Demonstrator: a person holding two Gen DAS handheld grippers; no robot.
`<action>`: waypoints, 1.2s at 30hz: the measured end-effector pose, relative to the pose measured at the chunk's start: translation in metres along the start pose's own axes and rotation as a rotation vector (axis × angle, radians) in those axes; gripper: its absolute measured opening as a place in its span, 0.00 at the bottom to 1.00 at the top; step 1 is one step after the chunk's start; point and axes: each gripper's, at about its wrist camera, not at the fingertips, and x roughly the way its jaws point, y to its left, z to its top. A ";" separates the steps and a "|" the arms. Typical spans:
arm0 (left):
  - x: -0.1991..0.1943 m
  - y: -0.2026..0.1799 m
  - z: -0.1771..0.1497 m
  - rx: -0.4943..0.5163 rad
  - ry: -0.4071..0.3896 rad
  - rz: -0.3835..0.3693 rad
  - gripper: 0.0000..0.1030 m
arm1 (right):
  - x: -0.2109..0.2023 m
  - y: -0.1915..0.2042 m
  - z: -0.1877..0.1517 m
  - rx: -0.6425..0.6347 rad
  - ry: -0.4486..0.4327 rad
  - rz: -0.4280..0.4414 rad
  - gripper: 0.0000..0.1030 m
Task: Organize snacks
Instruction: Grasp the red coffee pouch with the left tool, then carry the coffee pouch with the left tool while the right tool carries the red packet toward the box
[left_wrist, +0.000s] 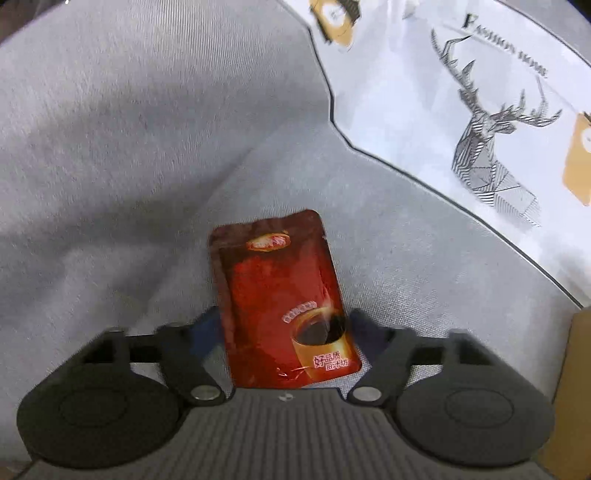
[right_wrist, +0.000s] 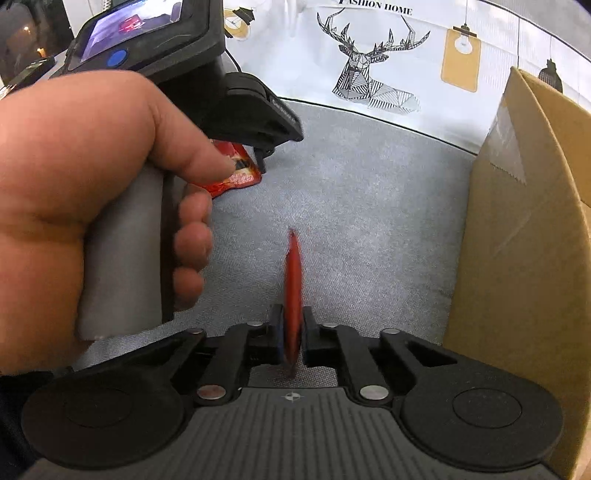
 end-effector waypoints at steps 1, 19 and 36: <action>-0.002 0.003 -0.002 0.003 0.002 -0.019 0.67 | -0.002 0.000 0.000 -0.001 -0.004 -0.001 0.08; -0.074 0.055 -0.005 -0.008 -0.012 -0.342 0.54 | -0.043 0.002 -0.006 0.082 -0.141 0.019 0.08; -0.128 0.047 -0.024 0.140 -0.206 -0.366 0.54 | -0.078 -0.022 -0.023 0.130 -0.362 0.056 0.08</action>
